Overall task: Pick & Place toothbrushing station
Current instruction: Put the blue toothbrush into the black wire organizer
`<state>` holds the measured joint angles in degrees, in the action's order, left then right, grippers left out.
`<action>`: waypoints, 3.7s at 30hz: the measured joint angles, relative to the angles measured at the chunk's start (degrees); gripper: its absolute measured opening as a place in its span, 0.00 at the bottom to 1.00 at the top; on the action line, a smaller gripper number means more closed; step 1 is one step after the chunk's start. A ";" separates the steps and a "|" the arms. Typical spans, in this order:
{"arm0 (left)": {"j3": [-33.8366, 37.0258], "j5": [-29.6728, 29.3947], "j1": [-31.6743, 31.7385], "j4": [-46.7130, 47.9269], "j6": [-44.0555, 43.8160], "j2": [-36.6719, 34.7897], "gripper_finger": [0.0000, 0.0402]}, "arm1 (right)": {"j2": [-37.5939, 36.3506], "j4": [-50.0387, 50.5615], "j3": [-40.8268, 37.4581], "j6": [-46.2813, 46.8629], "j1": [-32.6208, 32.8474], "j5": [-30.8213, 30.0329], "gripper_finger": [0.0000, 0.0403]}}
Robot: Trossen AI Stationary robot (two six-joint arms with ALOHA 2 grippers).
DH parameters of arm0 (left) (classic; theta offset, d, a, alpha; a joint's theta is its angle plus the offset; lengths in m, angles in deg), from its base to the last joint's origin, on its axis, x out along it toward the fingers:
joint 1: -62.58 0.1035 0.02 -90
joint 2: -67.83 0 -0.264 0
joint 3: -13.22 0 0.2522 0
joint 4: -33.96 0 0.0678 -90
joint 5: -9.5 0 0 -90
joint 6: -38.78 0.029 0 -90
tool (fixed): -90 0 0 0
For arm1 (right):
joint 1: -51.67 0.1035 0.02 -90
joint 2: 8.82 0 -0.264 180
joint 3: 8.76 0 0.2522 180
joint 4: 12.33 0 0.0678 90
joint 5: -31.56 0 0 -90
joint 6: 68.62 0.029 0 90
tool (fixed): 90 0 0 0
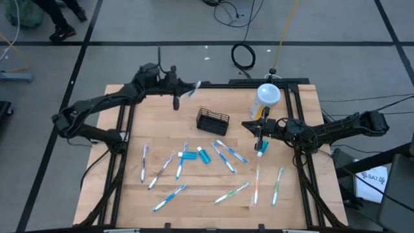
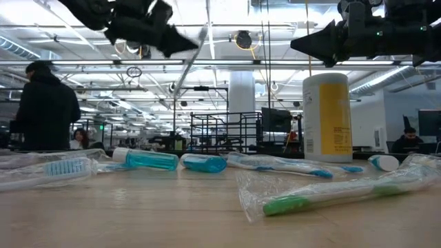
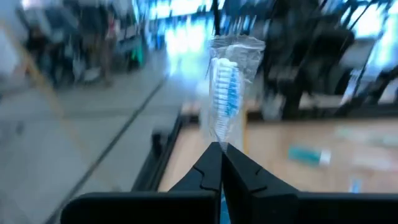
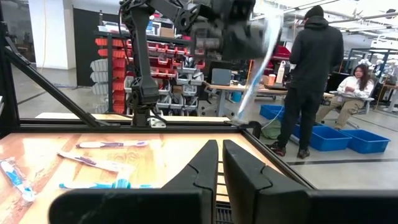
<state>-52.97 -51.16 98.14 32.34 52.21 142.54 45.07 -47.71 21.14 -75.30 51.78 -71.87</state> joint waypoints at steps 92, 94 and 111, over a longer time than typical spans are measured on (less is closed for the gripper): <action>-0.06 -24.85 -31.23 -22.84 -11.08 11.08 0.01 | 29.72 -17.28 18.49 8.56 0.06 6.03 0.43; -0.06 -24.90 -31.88 -23.56 -10.99 11.08 0.01 | 29.78 -16.88 18.81 9.11 -0.14 6.10 0.44; -0.06 -26.81 -33.71 -25.15 -10.76 11.15 0.01 | 29.72 -16.65 19.10 8.05 -0.30 12.30 0.25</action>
<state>-53.03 -77.97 64.43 7.18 41.45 153.69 74.79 -64.36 40.24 -67.25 51.48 -59.57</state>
